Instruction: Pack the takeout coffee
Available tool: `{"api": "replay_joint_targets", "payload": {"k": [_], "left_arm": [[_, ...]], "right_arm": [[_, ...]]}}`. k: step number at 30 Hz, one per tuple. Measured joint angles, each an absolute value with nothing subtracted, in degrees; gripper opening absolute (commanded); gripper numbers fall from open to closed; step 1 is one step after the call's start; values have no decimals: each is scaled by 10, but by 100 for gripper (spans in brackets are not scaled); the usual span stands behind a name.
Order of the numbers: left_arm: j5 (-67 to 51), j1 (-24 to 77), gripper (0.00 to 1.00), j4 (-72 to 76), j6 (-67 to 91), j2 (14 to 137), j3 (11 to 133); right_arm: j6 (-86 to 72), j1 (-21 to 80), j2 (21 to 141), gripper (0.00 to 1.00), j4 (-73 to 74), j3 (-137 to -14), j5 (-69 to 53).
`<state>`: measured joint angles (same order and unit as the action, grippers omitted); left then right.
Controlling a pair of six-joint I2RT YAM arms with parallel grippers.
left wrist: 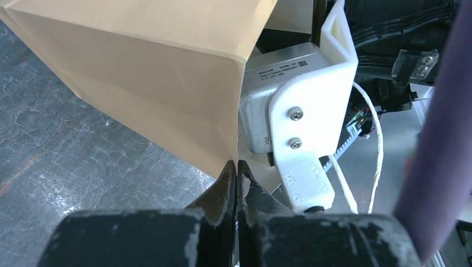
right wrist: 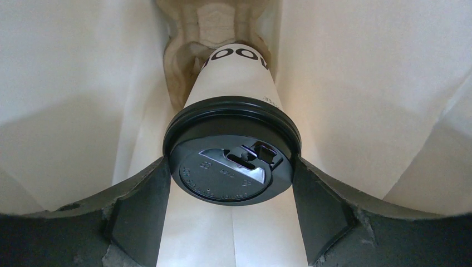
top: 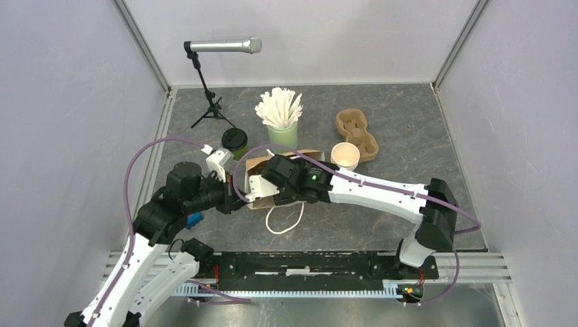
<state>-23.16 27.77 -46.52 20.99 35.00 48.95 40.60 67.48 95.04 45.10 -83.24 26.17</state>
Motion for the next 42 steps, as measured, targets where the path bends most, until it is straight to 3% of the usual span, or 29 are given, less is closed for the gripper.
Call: {"api": "replay_joint_targets", "payload": {"k": [42], "left_arm": [[-226,273,2,-455,211,327,464]], "right_arm": [[403,665,976,67,409,-804,273]]}}
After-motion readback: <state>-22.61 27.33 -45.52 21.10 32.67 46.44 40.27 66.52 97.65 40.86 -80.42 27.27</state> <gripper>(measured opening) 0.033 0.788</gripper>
